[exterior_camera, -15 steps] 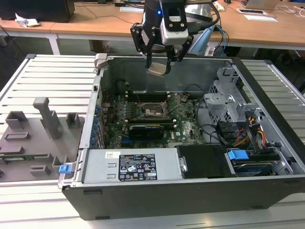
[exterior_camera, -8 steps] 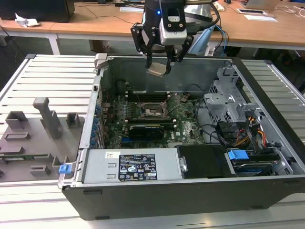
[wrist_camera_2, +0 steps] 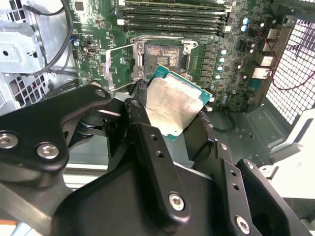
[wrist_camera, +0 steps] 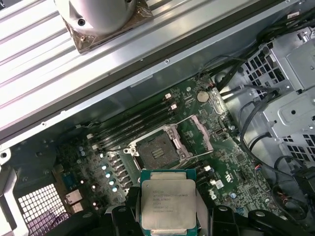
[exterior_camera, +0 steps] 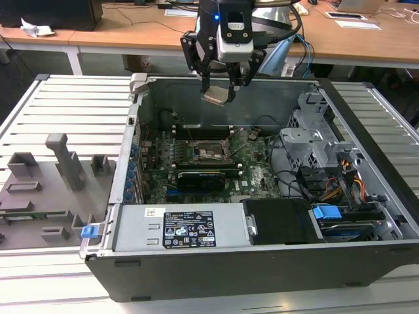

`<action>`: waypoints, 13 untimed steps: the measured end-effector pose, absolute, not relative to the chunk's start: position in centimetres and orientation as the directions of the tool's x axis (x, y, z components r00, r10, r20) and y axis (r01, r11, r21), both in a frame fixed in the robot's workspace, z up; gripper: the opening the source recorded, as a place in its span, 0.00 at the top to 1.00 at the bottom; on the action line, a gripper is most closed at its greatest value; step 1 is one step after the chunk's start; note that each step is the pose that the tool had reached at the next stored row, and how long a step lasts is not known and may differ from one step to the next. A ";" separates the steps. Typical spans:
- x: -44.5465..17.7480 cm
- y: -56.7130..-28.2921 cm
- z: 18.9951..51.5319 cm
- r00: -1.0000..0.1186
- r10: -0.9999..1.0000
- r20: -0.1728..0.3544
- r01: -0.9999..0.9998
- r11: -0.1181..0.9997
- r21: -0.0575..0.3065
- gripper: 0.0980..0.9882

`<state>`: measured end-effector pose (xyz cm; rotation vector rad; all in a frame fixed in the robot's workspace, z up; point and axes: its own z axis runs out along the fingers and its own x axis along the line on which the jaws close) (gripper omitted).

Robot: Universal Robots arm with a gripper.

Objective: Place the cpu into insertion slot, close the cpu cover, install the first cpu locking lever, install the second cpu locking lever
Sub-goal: 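Place the cpu into insertion slot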

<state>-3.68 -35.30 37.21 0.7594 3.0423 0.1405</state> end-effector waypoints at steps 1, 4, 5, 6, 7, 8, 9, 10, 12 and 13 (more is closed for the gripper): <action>-3.7 -35.3 37.2 -0.880 0.474 0.019 0.474 0.876 0.088 0.51; -3.7 -35.3 37.2 -0.873 0.487 0.019 0.487 0.869 0.087 0.51; -3.7 -35.3 37.2 -0.871 0.492 0.019 0.491 0.867 0.087 0.51; -3.7 -35.3 37.2 -0.868 0.496 0.019 0.496 0.864 0.087 0.51; -3.7 -35.3 37.2 -0.865 0.501 0.019 0.500 0.861 0.087 0.51; -3.7 -35.3 37.2 -0.862 0.507 0.019 0.506 0.858 0.088 0.51; -3.7 -35.3 37.2 -0.856 0.516 0.019 0.516 0.852 0.087 0.51; -3.7 -35.3 37.2 -0.852 0.523 0.019 0.522 0.848 0.088 0.51; -3.7 -35.3 37.2 -0.847 0.531 0.019 0.531 0.843 0.087 0.51; -3.7 -35.3 37.2 -0.845 0.534 0.019 0.534 0.841 0.087 0.51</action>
